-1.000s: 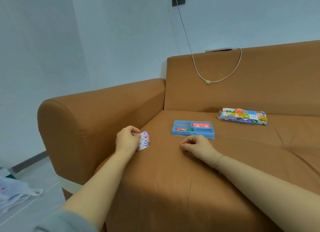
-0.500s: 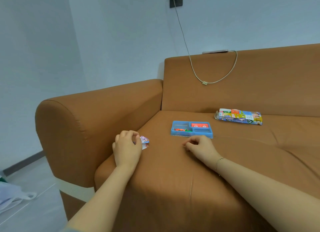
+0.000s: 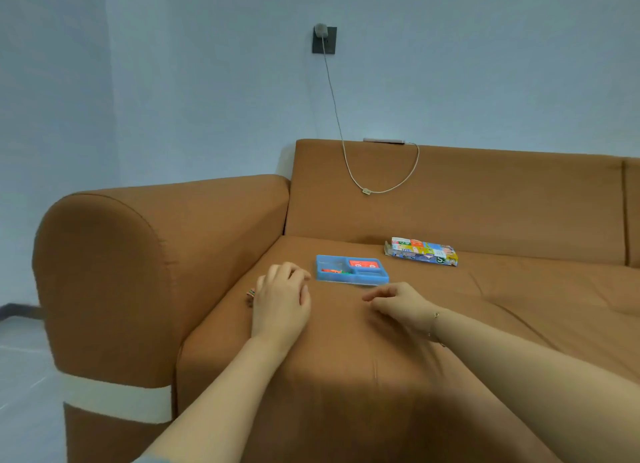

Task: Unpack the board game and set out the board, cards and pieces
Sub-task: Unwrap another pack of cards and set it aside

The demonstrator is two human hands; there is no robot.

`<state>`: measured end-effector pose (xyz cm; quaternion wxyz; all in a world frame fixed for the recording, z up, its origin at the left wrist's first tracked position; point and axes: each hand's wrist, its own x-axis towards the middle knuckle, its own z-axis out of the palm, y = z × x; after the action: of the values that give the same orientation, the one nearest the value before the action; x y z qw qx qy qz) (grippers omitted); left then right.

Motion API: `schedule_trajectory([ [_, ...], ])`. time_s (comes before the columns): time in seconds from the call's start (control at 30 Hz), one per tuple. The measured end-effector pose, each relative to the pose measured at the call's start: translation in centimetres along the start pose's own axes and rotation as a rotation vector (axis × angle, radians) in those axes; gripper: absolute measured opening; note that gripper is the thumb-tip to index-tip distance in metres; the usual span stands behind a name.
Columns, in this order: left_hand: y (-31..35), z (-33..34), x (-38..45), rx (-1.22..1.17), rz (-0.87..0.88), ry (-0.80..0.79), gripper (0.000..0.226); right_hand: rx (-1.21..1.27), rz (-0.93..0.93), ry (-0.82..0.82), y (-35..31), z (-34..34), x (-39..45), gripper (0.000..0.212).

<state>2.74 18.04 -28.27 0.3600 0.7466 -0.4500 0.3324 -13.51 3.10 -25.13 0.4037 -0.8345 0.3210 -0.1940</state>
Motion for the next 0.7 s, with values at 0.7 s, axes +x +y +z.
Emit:
schedule_trajectory([
  [0.7, 5.0, 16.2, 8.4, -0.029, -0.306, -0.099, 0.025, -0.629, -0.443, 0.055, 3.1, -4.7, 17.4, 0.029],
])
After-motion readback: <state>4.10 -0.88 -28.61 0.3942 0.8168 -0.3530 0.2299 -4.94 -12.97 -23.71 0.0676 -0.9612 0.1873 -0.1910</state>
